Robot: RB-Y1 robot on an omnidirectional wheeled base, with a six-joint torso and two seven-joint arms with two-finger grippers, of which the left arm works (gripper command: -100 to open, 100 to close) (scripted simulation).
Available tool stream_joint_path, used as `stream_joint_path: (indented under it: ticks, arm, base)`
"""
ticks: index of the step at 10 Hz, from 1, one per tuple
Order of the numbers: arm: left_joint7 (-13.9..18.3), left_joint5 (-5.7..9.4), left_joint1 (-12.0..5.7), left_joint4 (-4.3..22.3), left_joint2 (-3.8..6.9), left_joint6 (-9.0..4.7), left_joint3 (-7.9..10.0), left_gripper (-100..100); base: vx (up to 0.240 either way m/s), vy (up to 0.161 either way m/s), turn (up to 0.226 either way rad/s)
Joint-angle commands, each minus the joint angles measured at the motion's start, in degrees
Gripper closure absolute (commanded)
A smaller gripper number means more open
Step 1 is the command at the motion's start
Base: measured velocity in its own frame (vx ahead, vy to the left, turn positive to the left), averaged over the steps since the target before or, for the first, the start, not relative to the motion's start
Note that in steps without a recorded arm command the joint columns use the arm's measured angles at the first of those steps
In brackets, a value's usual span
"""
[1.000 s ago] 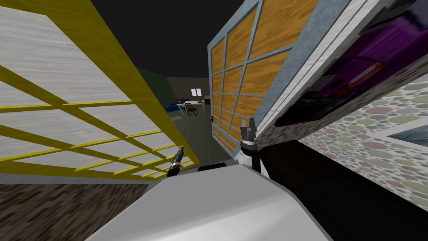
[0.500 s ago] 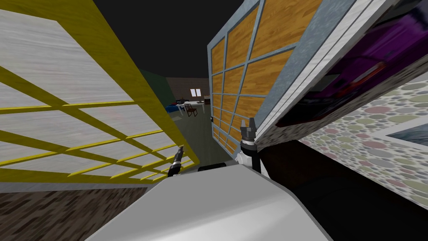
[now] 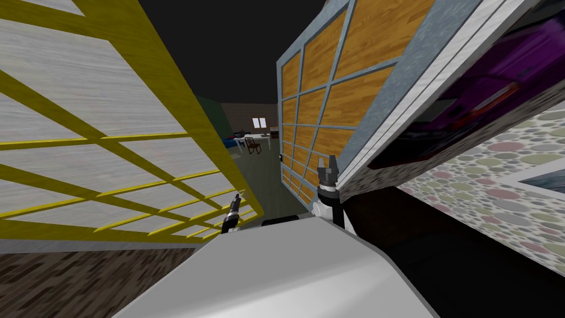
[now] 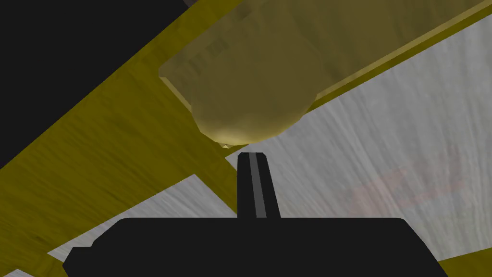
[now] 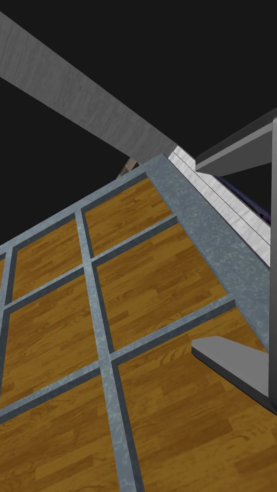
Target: Push the door open
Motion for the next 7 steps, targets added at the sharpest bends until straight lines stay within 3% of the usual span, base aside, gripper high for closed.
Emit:
stream_joint_path:
  ticks: [1, 7]
  arm:
    - [1.65, 0.31, -0.19, 0.17, -0.14, -0.11, -0.19, -100]
    - [9.9, 1.97, -0.89, 0.6, -0.73, 0.04, -0.72, -100]
  base:
    - [-0.025, 0.003, -0.02]
    - [-0.031, 0.005, -0.014]
